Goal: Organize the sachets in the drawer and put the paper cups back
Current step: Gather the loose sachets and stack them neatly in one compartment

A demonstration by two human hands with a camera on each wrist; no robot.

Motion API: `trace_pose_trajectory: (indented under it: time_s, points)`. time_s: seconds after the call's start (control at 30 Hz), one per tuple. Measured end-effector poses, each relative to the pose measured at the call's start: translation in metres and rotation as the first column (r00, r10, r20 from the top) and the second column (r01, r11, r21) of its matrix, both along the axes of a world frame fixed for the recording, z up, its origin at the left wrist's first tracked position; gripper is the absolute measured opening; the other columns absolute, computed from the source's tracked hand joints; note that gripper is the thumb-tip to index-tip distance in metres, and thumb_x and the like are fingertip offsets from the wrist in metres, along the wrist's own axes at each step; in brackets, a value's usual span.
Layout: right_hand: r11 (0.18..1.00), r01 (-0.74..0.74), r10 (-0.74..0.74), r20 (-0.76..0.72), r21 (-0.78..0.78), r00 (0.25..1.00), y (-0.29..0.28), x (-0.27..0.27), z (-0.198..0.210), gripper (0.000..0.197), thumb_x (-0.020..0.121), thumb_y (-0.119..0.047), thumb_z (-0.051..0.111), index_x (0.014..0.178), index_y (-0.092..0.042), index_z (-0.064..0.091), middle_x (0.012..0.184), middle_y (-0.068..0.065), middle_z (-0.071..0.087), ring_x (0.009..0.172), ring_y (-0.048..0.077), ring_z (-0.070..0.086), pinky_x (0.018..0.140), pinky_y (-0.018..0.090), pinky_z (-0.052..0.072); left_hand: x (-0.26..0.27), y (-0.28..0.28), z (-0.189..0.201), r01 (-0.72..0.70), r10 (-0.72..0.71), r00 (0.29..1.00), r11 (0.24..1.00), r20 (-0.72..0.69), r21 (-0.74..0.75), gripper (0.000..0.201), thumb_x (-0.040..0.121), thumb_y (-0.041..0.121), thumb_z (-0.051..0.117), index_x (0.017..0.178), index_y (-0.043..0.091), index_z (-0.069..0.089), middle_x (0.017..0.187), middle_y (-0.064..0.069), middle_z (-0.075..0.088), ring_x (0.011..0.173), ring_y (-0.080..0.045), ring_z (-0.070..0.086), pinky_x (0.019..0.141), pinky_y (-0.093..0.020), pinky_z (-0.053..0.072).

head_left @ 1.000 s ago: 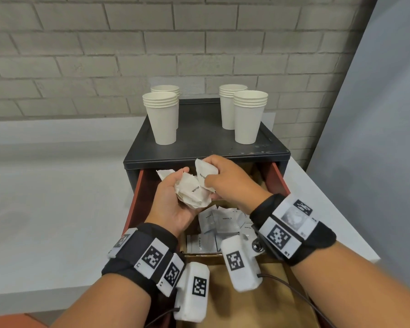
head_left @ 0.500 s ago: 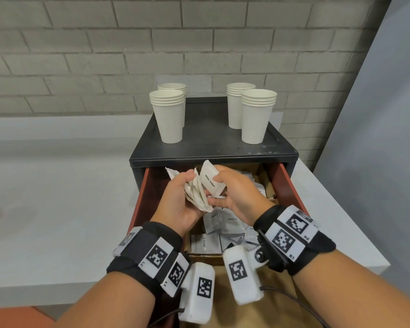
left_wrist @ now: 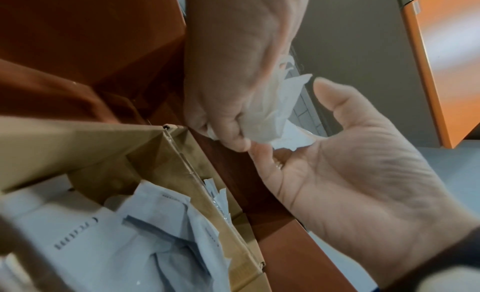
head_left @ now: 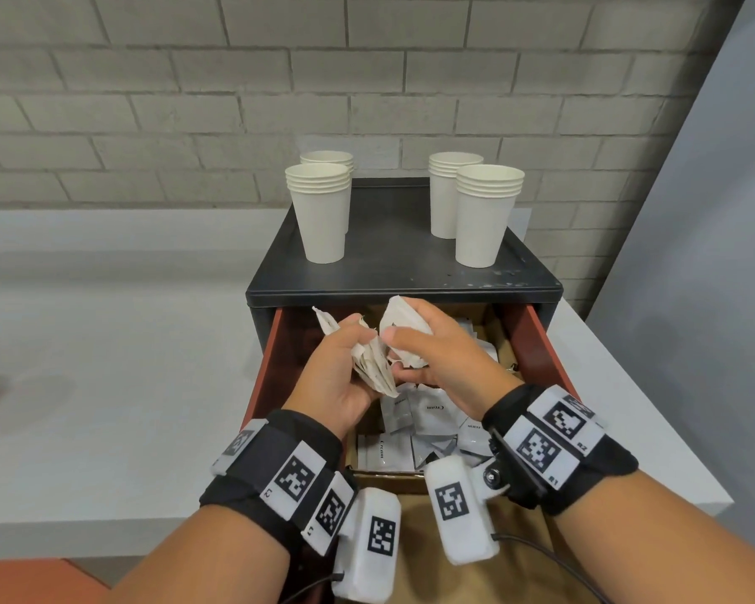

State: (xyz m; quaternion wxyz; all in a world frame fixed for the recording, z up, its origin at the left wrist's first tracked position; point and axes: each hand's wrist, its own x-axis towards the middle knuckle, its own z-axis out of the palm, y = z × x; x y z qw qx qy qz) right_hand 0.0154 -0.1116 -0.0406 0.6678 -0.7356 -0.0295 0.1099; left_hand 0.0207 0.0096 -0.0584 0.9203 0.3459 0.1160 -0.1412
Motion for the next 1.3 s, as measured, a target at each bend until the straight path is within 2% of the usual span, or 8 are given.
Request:
trace_pose_trajectory:
  time_s: [0.17,0.37,0.57,0.67,0.83,1.03,1.2,1.3]
  points:
    - [0.977,-0.065,0.086,0.096,-0.202,0.992,0.005,-0.003,-0.007,0.056,0.081,-0.018,0.069,0.127,-0.032,0.041,0.100,-0.014,0.053,0.088,0.006,0.057,0.064,0.018,0.056,0.003,0.001,-0.006,0.022,-0.021,1.000,0.999,-0.011,0.044,0.049,0.086,-0.003,0.047,0.124,0.027,0.048,0.122,-0.017,0.055,0.106,-0.035,0.060,0.083,-0.054,0.052]
    - [0.985,-0.047,0.044,-0.018,-0.164,0.999,0.001,0.003,-0.004,0.049,0.090,-0.002,0.046,0.134,-0.024,0.041,0.122,0.006,0.050,0.110,0.027,0.053,0.082,0.043,0.057,0.003,0.000,-0.004,-0.065,0.067,0.997,0.997,-0.032,0.049,0.040,0.088,-0.003,0.044,0.117,0.024,0.050,0.112,-0.012,0.055,0.102,-0.033,0.057,0.095,-0.058,0.044]
    - [0.968,-0.065,0.039,-0.107,-0.244,0.993,0.000,0.003,-0.008,0.038,0.089,0.001,0.050,0.114,-0.027,0.042,0.121,0.004,0.046,0.108,0.026,0.055,0.073,0.035,0.057,0.003,-0.001,-0.004,-0.097,0.097,0.995,0.995,-0.038,0.019,0.038,0.089,-0.005,0.041,0.115,0.021,0.050,0.109,-0.010,0.055,0.096,-0.030,0.058,0.074,-0.046,0.051]
    - [0.963,-0.013,-0.016,-0.105,-0.267,0.994,-0.003,0.006,-0.008,0.039,0.089,0.001,0.052,0.117,-0.024,0.044,0.122,0.007,0.049,0.105,0.029,0.060,0.078,0.041,0.058,0.001,-0.001,-0.004,-0.092,0.093,0.995,0.996,-0.046,0.015,0.038,0.088,-0.006,0.041,0.112,0.020,0.053,0.113,-0.011,0.055,0.095,-0.030,0.058,0.068,-0.046,0.051]
    - [0.981,0.160,-0.176,-0.145,-0.113,0.974,-0.012,0.010,-0.006,0.044,0.095,-0.002,0.045,0.133,-0.022,0.040,0.120,0.007,0.048,0.081,0.016,0.058,0.052,0.024,0.055,0.000,-0.002,-0.002,-0.080,0.082,0.995,0.996,-0.053,0.047,0.038,0.089,-0.011,0.041,0.103,0.022,0.057,0.108,-0.011,0.056,0.092,-0.032,0.058,0.062,-0.046,0.053]
    - [0.991,0.132,-0.136,-0.171,-0.034,0.976,-0.012,0.009,-0.010,0.037,0.085,-0.015,0.066,0.119,-0.018,0.051,0.117,0.006,0.061,0.101,0.019,0.062,0.057,0.023,0.054,0.001,-0.005,-0.002,-0.077,0.080,0.996,0.994,-0.033,0.073,0.042,0.087,-0.017,0.040,0.099,0.020,0.057,0.103,-0.013,0.058,0.092,-0.033,0.060,0.074,-0.045,0.053]
    - [0.962,0.275,-0.268,-0.208,0.001,0.940,-0.017,0.015,-0.006,0.035,0.093,-0.020,0.056,0.125,-0.020,0.045,0.117,0.007,0.057,0.088,0.015,0.059,0.058,0.023,0.053,0.003,-0.004,-0.002,-0.095,0.098,0.995,0.993,-0.032,0.067,0.043,0.087,-0.018,0.042,0.099,0.020,0.056,0.108,-0.012,0.058,0.091,-0.029,0.061,0.062,-0.038,0.052]
    - [0.978,0.186,-0.156,-0.249,0.100,0.956,-0.018,0.011,-0.006,0.035,0.088,-0.030,0.062,0.121,-0.019,0.053,0.114,0.007,0.064,0.090,0.014,0.062,0.056,0.023,0.052,0.001,-0.006,0.000,-0.089,0.090,0.996,0.995,-0.008,0.046,0.041,0.087,-0.019,0.041,0.100,0.017,0.054,0.103,-0.014,0.058,0.087,-0.029,0.062,0.052,-0.037,0.056]
